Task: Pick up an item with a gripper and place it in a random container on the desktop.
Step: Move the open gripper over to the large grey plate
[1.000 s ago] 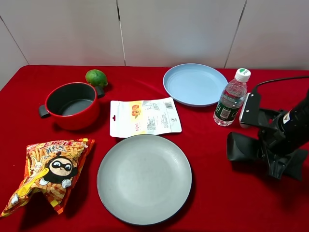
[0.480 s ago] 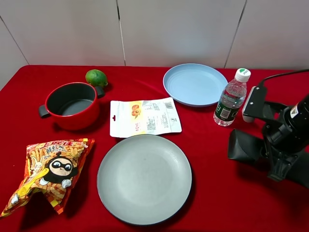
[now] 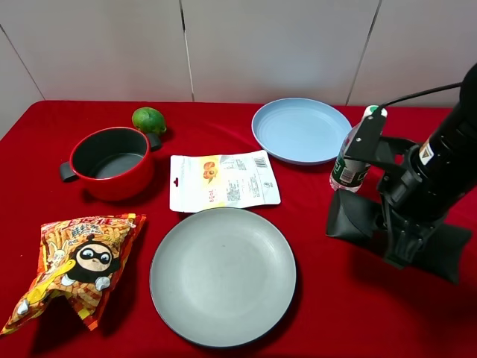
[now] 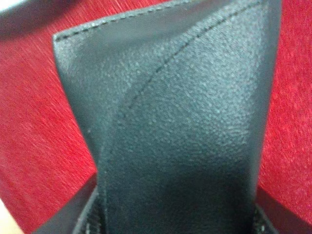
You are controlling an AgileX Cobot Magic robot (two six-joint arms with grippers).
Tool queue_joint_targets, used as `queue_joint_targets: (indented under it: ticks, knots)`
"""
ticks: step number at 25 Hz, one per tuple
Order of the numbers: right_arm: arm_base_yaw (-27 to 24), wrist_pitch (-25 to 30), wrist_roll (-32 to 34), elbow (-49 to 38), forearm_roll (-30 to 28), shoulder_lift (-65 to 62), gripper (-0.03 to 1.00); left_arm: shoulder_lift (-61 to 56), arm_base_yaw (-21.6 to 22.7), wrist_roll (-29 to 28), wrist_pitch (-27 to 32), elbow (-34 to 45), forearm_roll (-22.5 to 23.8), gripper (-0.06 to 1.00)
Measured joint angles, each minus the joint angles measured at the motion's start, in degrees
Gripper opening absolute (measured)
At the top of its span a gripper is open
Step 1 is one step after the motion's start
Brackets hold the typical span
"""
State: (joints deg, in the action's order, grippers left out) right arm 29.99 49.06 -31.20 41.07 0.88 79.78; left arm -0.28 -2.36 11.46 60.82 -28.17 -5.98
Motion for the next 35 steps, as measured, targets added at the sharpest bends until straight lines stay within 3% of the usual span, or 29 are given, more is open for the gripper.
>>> queue_joint_targets:
  ticks: [10,19,35]
  knots:
    - [7.24,3.04,11.60,5.14,-0.88,0.53,0.37,0.00,0.00,0.00,0.00,0.00,0.00,1.00]
    - [15.17,7.45,22.21,13.15,-0.88,9.02,0.37,0.00,0.00,0.00,0.00,0.00,0.00,1.00]
    - [25.07,8.47,30.26,30.03,-0.88,24.45,0.37,0.00,0.00,0.00,0.00,0.00,0.00,1.00]
